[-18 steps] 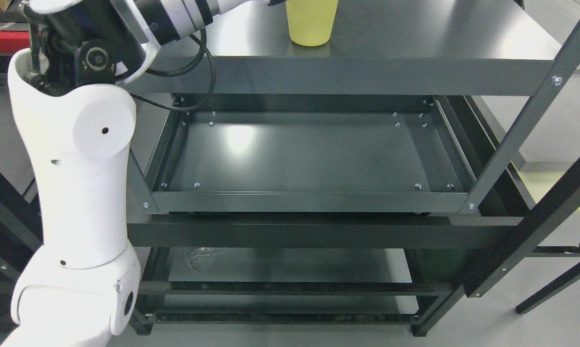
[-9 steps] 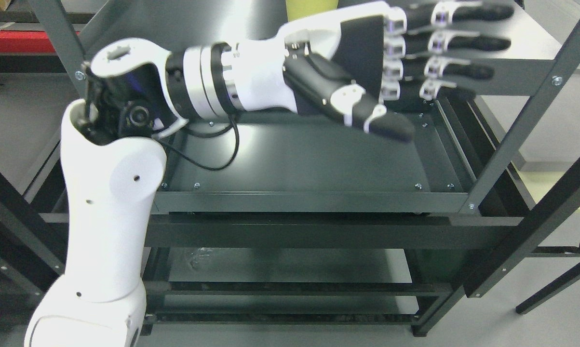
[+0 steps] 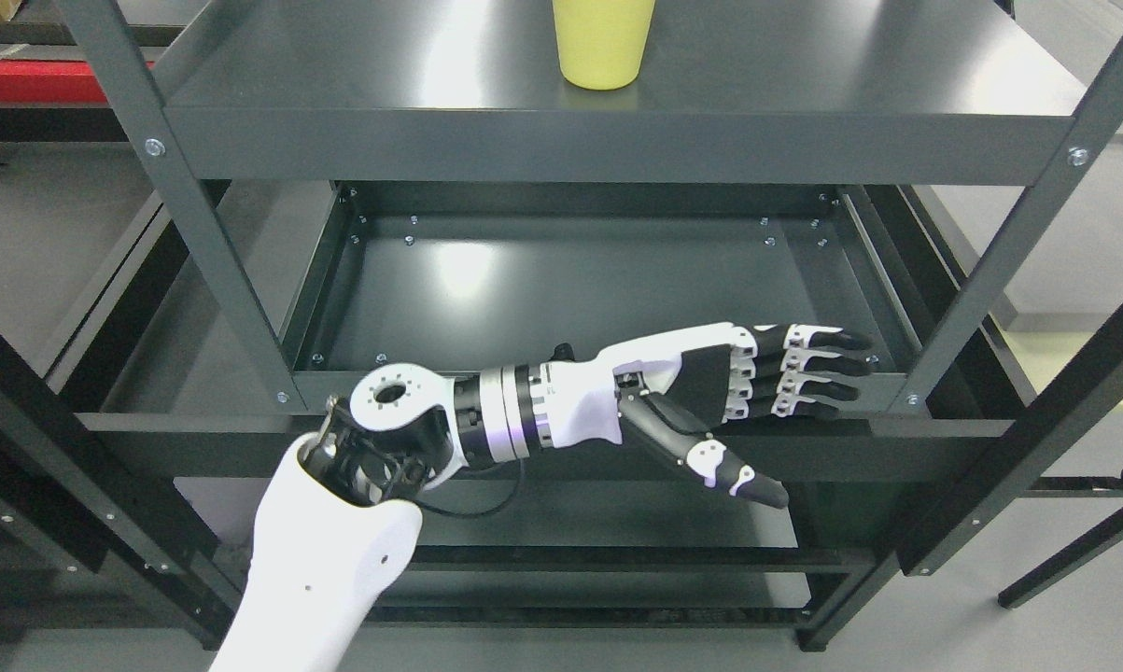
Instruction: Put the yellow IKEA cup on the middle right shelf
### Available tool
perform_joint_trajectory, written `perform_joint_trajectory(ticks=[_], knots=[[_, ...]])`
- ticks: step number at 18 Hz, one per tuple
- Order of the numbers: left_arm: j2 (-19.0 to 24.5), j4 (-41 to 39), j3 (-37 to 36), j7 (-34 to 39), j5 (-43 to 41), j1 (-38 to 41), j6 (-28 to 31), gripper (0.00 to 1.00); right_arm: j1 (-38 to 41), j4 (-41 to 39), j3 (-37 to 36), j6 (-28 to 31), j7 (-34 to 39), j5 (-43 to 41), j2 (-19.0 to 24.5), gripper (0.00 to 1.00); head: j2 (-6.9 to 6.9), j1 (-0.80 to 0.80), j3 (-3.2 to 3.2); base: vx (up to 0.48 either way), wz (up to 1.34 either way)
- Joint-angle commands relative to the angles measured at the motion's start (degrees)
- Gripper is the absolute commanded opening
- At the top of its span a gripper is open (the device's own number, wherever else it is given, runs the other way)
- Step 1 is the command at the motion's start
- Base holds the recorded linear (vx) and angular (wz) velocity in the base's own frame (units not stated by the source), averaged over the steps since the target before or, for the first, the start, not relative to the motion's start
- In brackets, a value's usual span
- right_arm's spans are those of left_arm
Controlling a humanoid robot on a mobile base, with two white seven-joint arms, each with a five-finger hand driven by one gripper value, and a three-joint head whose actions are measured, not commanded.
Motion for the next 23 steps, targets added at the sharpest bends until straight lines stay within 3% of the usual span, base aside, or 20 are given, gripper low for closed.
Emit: perform_joint_trajectory(ticks=[1,4,6,10,15,20,23], knots=[[0.99,7.04,4.81,19.98,-15.35,11.14,-16.87,0.99,0.79,0.00,0.97,0.04,0.03,-1.41,-1.00,0.99,0.00,0.00,0.00,0.000,0.00],[0.99,6.52,8.26,45.74,-18.85,12.46,-23.72,0.99,0.79,0.00,0.97,0.04,0.03,-1.41,-1.00,0.99,0.00,0.00,0.00,0.000,0.00],[0.99,6.43,9.49,53.44,-22.47,13.25,-25.31,0.99,0.79,0.00,0.97,0.04,0.03,-1.41,-1.00,0.99,0.00,0.00,0.00,0.000,0.00],[0.99,2.06,11.08,52.68,-22.39,14.56,-24.27,0.99,0.79,0.00,0.97,0.04,0.03,-1.41,-1.00,0.99,0.00,0.00,0.00,0.000,0.00],[1.31,-3.76,14.58,47.75,-22.30,17.12,-17.24,0.98,0.79,0.00,0.97,0.04,0.03,-1.41,-1.00,0.99,0.00,0.00,0.00,0.000,0.00],[1.66,-6.75,14.77,45.65,-22.30,18.87,-16.88,0.99,0.79,0.00,0.97,0.04,0.03,-1.41,-1.00,0.99,0.00,0.00,0.00,0.000,0.00],[1.75,-7.72,16.34,40.21,-22.30,18.27,-16.88,0.98,0.79,0.00,0.97,0.04,0.03,-1.41,-1.00,0.99,0.00,0.00,0.00,0.000,0.00]])
